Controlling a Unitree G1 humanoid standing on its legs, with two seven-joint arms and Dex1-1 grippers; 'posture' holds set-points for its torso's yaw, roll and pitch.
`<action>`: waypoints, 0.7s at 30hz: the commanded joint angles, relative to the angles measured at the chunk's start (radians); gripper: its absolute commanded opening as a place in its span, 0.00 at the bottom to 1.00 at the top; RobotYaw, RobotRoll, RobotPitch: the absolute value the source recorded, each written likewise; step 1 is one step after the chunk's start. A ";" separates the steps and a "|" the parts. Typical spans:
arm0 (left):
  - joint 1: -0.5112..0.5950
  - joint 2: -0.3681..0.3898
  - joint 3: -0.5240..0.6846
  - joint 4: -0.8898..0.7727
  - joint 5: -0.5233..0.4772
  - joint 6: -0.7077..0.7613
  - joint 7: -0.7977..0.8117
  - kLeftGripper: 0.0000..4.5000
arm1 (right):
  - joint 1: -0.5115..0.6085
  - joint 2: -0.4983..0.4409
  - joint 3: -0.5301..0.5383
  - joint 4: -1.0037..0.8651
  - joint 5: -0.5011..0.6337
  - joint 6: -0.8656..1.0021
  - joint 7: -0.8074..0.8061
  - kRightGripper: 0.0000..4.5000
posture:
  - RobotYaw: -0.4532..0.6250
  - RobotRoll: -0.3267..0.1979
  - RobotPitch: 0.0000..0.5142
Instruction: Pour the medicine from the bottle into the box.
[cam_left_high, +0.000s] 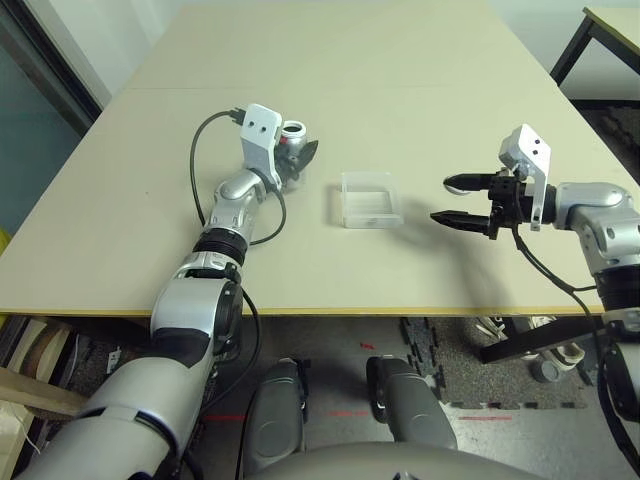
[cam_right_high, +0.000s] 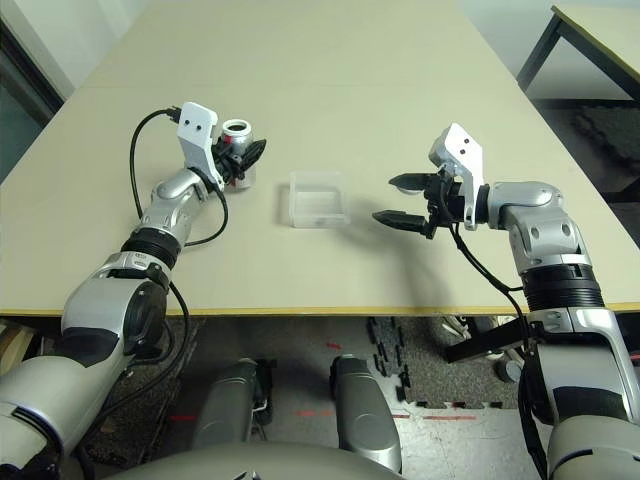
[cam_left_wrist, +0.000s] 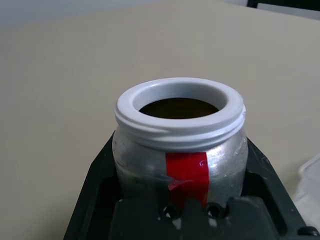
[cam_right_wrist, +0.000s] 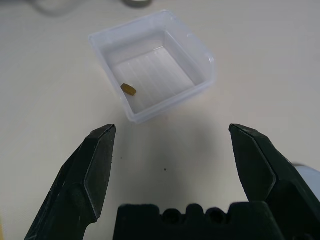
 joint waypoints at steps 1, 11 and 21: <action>0.006 0.010 -0.020 0.040 0.036 -0.014 0.047 0.59 | 0.002 -0.012 0.003 -0.014 -0.004 -0.002 0.001 1.00 | 0.32 0.62 0.23; 0.016 0.014 -0.028 0.061 0.050 -0.019 0.074 0.59 | 0.004 -0.007 0.004 -0.024 -0.002 0.005 -0.002 1.00 | 0.32 0.62 0.24; 0.028 0.012 -0.010 0.048 0.023 -0.019 0.065 1.00 | -0.001 -0.001 0.007 -0.019 -0.003 0.003 -0.003 1.00 | 0.33 0.62 0.24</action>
